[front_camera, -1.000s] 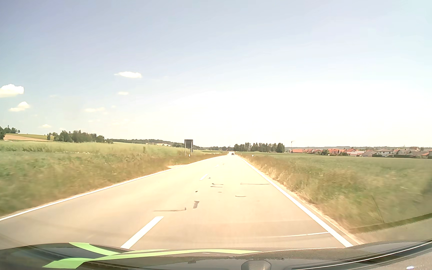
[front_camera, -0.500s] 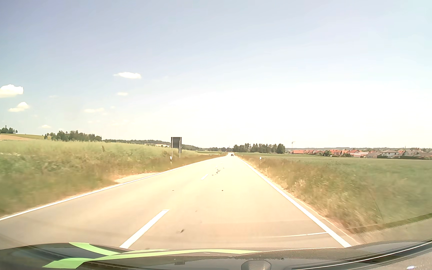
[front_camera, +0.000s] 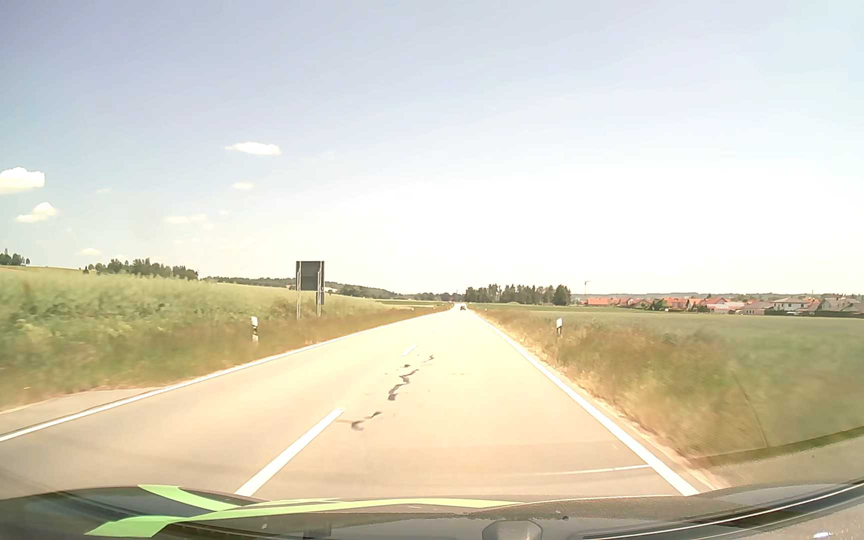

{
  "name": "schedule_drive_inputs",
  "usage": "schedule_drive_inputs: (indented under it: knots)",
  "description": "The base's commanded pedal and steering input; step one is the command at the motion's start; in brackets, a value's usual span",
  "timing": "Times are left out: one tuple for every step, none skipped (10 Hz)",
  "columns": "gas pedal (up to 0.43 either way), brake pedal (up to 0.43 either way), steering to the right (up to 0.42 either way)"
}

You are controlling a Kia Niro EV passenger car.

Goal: Follow the waypoints while adhering to traffic rules and regulations

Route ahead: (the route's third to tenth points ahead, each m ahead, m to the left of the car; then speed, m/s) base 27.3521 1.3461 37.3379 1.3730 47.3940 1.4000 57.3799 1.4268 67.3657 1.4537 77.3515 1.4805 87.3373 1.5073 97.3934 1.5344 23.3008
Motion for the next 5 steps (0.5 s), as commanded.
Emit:
schedule_drive_inputs:
  knots:
    - [0.177,0.0,0.0]
    - [0.177,0.0,0.0]
    - [0.189,0.0,0.001]
    - [0.189,0.0,0.0]
    - [0.197,0.0,-0.001]
